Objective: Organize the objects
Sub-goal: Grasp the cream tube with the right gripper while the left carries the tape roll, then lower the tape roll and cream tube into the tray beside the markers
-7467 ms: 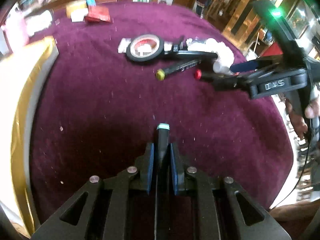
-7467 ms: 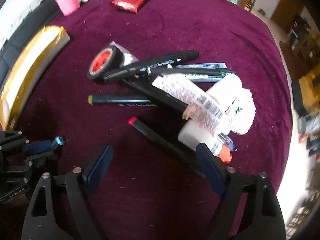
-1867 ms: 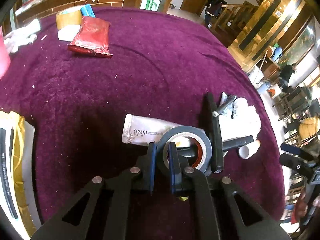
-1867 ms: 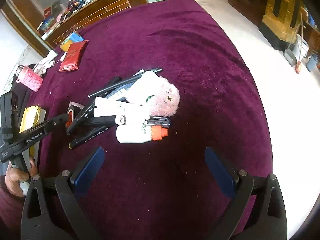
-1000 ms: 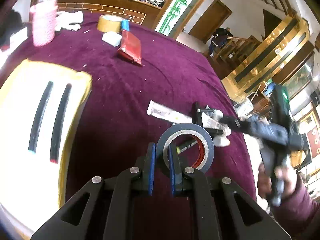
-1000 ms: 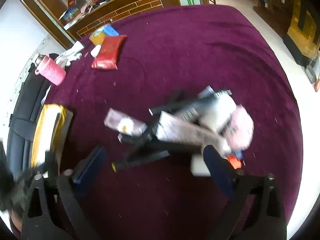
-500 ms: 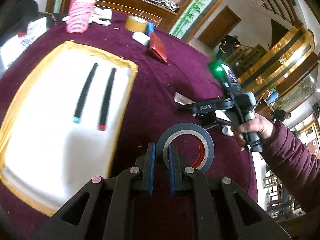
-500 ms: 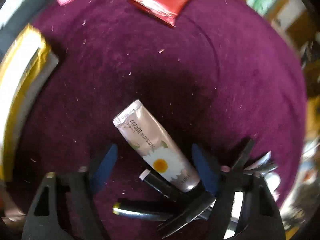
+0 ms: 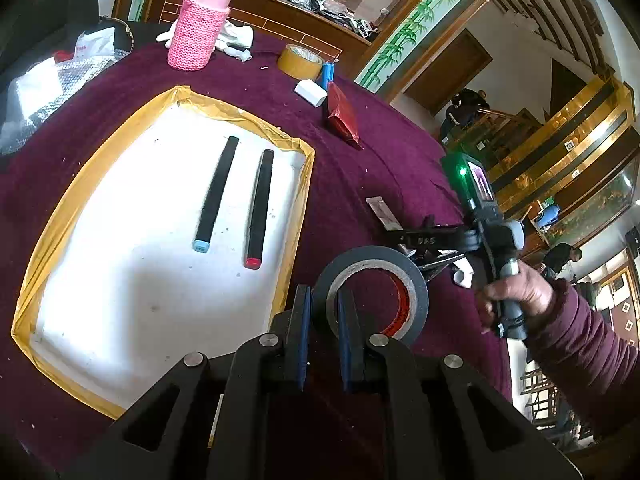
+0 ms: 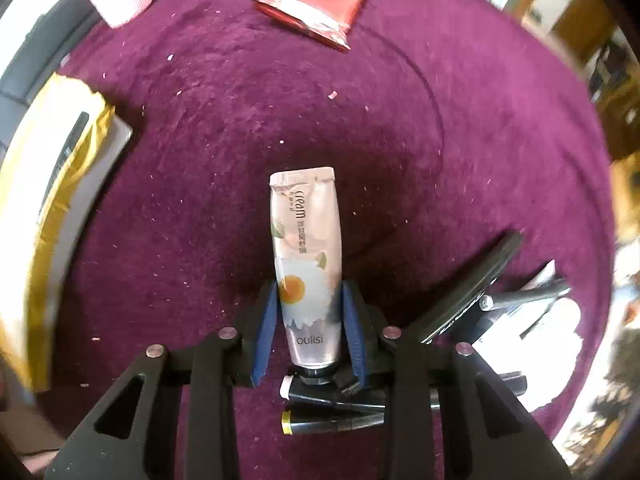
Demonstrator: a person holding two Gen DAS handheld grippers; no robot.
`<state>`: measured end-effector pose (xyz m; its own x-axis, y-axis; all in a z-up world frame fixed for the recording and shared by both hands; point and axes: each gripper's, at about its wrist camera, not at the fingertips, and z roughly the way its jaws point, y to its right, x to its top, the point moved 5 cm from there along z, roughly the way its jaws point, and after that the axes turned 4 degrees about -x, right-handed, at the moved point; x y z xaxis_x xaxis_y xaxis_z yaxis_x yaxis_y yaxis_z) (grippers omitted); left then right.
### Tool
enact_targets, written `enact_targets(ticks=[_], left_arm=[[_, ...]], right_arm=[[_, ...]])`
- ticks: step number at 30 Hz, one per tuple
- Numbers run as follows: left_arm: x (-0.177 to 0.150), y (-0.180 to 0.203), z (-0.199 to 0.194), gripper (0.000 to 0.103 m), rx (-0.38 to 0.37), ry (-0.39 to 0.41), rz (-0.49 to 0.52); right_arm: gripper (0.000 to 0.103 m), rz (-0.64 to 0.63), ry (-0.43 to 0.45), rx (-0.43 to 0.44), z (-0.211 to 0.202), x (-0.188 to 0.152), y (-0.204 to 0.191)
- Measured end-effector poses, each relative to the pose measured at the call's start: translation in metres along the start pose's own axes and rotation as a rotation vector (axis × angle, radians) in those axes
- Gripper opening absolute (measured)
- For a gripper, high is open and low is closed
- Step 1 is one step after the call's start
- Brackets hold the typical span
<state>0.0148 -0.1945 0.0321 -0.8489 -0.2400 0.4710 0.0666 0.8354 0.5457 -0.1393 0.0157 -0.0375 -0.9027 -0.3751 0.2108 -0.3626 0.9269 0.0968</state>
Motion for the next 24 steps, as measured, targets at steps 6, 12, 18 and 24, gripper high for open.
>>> enact_targets(ticks=[6, 12, 18, 24], left_arm=[[-0.001, -0.004, -0.011, 0.01, 0.004, 0.012, 0.001], [0.003, -0.016, -0.023, 0.01, 0.024, 0.031, -0.014], [0.007, -0.024, -0.035, 0.01, 0.047, 0.041, -0.017], [0.014, -0.028, -0.044, 0.01, 0.079, 0.045, 0.004]], right_arm=[[0.028, 0.103, 0.016, 0.056, -0.001, -0.008, 0.005], [0.028, 0.321, 0.027, 0.321, -0.01, -0.025, 0.016], [0.028, 0.448, 0.047, 0.529, -0.023, -0.03, 0.013], [0.029, 0.443, 0.078, 0.627, -0.056, -0.041, -0.008]])
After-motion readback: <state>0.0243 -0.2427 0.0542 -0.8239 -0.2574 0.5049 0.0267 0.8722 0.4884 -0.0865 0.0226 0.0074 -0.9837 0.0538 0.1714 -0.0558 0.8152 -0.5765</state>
